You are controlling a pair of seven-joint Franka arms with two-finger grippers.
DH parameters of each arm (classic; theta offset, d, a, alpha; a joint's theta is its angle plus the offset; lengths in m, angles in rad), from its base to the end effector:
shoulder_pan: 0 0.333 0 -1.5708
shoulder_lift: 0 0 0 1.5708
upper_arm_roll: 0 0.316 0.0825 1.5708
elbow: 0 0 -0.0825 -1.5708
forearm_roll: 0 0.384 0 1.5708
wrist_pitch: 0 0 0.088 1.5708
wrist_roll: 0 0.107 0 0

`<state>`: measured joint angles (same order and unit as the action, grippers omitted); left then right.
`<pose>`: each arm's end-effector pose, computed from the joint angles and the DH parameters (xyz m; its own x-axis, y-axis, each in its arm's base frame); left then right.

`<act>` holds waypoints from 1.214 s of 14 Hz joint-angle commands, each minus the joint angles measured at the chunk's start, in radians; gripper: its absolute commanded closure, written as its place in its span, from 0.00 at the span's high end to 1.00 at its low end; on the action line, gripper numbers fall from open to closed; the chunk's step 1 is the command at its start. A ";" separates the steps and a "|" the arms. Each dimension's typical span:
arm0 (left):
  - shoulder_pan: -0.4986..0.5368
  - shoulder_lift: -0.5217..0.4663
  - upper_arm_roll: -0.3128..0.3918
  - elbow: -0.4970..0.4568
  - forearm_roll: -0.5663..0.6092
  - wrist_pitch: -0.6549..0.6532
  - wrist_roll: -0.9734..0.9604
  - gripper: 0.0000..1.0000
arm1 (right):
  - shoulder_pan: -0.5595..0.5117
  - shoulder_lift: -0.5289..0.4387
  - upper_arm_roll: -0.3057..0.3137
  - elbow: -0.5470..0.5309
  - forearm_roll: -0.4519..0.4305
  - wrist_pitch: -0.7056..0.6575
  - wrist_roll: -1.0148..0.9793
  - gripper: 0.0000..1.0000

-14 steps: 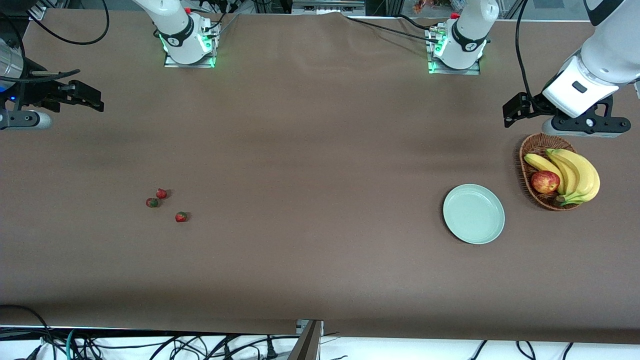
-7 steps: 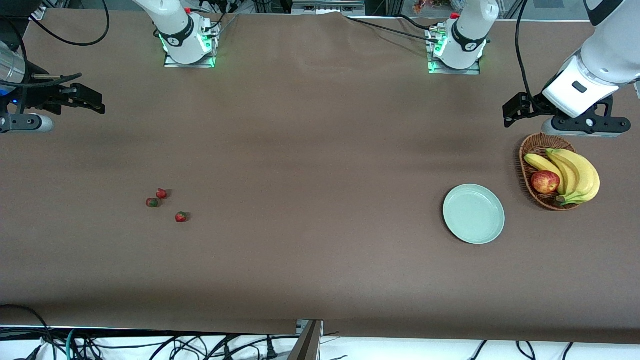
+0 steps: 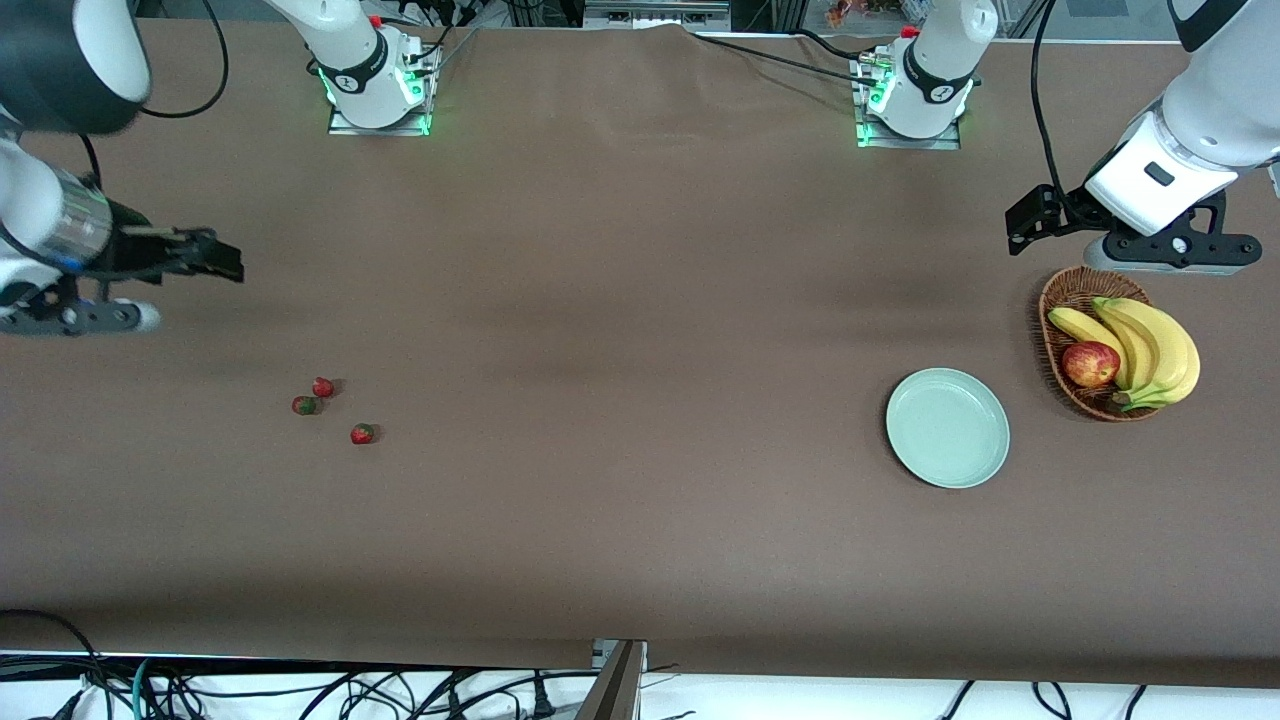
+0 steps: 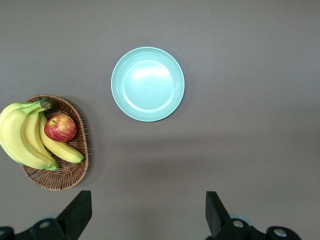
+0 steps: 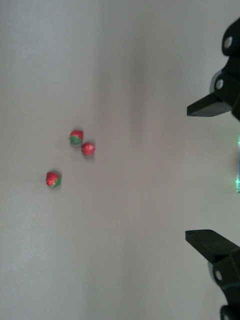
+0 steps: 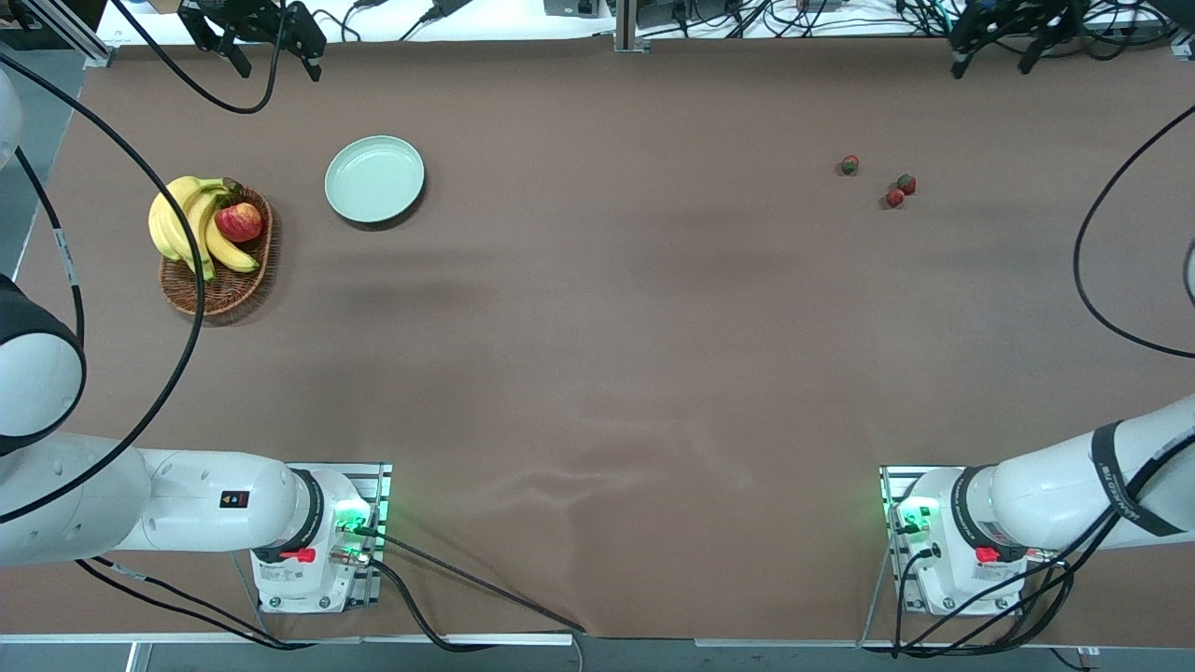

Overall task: Collect all strawberries into plate
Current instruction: 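Reach the right gripper down toward the three red strawberries, then grasp one strawberry with the right gripper and lift it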

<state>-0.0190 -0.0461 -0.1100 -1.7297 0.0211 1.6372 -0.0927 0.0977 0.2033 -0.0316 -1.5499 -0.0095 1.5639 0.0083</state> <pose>0.5373 -0.0688 0.5801 0.9983 -0.0372 -0.0441 -0.0386 -0.9988 -0.0302 0.6021 0.0404 0.5157 0.9806 0.0560 -0.1879 0.0603 -0.9980 0.0173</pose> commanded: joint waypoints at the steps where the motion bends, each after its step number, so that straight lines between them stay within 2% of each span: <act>1: 0.001 0.009 0.001 0.029 -0.010 -0.022 0.019 1.00 | 0.022 0.086 0.006 0.025 -0.004 0.060 0.018 1.00; 9: 0.001 0.009 0.001 0.029 -0.012 -0.026 0.022 1.00 | 0.028 0.353 0.006 0.014 0.000 0.300 0.012 1.00; 12: 0.002 0.009 0.001 0.029 -0.012 -0.028 0.022 1.00 | 0.048 0.402 0.006 -0.024 0.000 0.418 0.018 1.00; 17: 0.001 0.009 0.001 0.029 -0.012 -0.028 0.021 1.00 | 0.048 0.429 0.006 -0.120 0.000 0.639 0.010 1.00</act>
<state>-0.0190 -0.0461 -0.1100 -1.7291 0.0211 1.6311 -0.0927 0.1494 0.6454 -0.0275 -1.6274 -0.0094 2.1382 0.0138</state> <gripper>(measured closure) 0.000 0.000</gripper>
